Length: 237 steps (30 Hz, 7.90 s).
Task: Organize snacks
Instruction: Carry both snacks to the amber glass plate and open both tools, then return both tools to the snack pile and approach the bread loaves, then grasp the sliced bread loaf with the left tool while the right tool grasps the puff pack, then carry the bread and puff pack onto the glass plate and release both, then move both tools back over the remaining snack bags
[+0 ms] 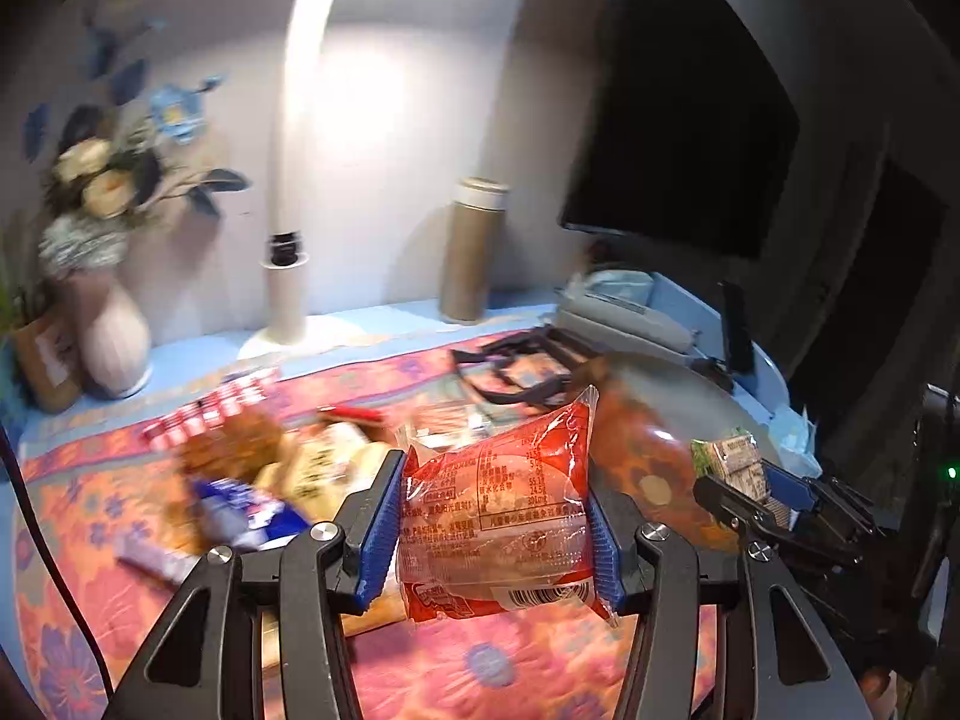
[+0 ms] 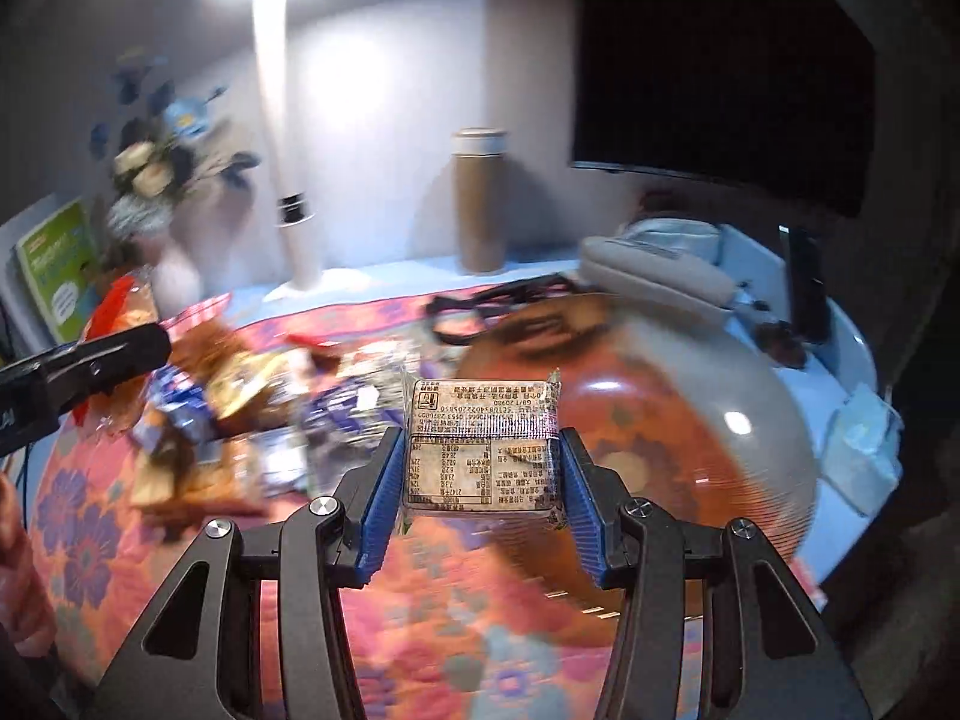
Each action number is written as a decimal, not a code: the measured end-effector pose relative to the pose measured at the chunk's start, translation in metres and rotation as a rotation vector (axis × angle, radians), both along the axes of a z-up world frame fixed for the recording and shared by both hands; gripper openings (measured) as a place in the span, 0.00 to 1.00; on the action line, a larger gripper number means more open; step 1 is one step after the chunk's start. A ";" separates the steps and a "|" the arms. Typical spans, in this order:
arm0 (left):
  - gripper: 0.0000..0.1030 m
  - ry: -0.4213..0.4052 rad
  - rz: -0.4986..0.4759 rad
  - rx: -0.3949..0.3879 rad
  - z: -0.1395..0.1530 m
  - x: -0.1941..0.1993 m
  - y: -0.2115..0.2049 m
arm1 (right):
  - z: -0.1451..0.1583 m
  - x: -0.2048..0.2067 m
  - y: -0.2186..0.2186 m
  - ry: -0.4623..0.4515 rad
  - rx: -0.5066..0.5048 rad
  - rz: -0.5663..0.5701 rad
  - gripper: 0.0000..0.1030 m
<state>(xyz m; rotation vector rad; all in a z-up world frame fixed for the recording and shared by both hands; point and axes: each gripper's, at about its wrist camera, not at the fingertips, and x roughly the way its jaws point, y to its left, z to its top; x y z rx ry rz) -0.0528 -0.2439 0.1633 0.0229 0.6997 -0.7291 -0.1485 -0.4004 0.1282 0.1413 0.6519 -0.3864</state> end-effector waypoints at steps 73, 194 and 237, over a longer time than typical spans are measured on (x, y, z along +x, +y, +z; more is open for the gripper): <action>0.70 0.167 0.304 0.099 -0.075 0.075 0.184 | -0.041 0.113 0.110 0.190 0.143 0.470 0.69; 0.51 0.072 -0.227 0.142 -0.023 -0.003 -0.151 | -0.022 0.000 -0.134 0.066 0.218 0.173 0.43; 0.66 -0.055 0.058 0.140 0.028 -0.019 -0.022 | -0.002 -0.004 -0.032 -0.002 0.232 0.395 0.61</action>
